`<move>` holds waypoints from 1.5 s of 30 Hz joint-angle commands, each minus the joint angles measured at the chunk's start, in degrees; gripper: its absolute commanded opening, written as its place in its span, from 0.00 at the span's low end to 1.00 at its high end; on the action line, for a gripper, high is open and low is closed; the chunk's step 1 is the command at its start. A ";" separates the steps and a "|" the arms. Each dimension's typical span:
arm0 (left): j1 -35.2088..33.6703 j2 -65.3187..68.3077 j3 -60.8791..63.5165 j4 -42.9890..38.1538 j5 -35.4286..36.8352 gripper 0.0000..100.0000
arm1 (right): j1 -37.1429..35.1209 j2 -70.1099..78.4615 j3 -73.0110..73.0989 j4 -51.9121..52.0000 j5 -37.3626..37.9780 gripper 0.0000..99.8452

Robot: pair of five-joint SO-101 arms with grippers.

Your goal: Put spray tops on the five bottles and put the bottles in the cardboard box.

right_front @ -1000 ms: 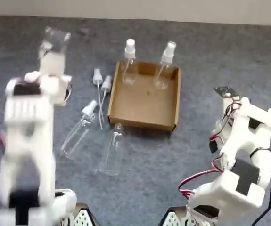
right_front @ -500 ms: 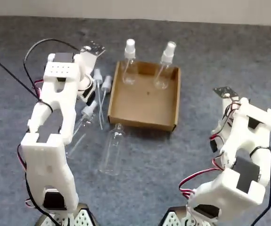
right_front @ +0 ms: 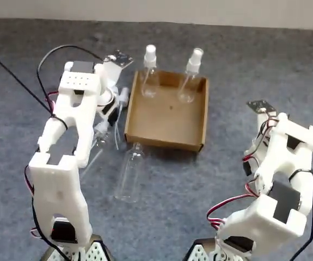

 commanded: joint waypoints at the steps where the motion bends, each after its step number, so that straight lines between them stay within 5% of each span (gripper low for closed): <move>1: -0.31 0.40 -0.48 -1.85 -0.79 0.18 | 0.75 -0.75 -2.86 -0.75 0.26 0.28; 9: -4.53 7.25 0.13 -6.07 -0.88 0.13 | 0.75 -0.75 -2.86 -0.66 0.26 0.28; 14: -5.05 3.91 0.13 -6.07 -0.88 0.00 | 0.75 -0.75 -3.12 -0.31 0.26 0.28; 24: -5.67 -19.38 0.75 -5.10 3.96 0.00 | 4.44 -1.01 -3.21 -0.22 0.26 0.28; 31: -5.76 -36.97 1.01 8.35 10.81 0.00 | 3.56 -9.01 -3.30 2.24 -2.37 0.30; 37: -5.76 -49.98 18.07 9.05 11.25 0.00 | -1.36 -13.14 -3.30 6.11 -2.55 0.37; 45: -5.85 -69.67 49.10 -6.68 11.25 0.00 | -7.52 -11.82 -7.25 6.29 -5.98 0.37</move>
